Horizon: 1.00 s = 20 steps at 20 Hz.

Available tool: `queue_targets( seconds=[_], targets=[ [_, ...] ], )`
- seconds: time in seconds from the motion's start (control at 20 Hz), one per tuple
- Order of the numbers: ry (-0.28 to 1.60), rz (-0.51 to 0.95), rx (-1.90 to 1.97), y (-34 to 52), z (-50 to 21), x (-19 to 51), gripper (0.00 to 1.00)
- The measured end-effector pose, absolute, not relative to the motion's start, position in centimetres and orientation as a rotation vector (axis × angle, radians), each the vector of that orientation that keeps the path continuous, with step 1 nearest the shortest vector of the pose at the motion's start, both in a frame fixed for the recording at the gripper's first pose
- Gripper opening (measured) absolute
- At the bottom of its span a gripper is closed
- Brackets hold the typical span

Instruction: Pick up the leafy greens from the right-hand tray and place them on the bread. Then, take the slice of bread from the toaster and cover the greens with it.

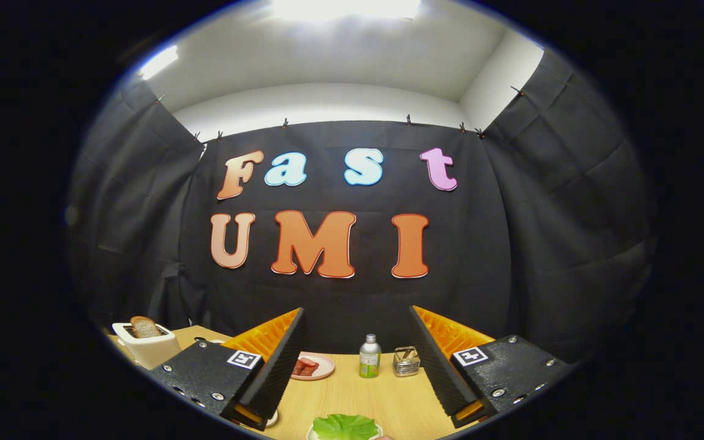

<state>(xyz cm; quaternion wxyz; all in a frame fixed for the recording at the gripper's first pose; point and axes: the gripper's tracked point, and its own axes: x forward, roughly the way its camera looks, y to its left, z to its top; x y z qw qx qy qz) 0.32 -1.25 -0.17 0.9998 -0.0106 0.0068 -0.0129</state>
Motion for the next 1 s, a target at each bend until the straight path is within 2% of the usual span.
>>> queue_targets(
  seconds=[0.5, 1.0],
  targets=[
    [0.179, 0.021, 0.02, -0.1, -4.5, 1.4, 0.98],
    [0.62, 0.056, 0.09, 1.1, -15.6, 1.2, 0.99]
  ],
)
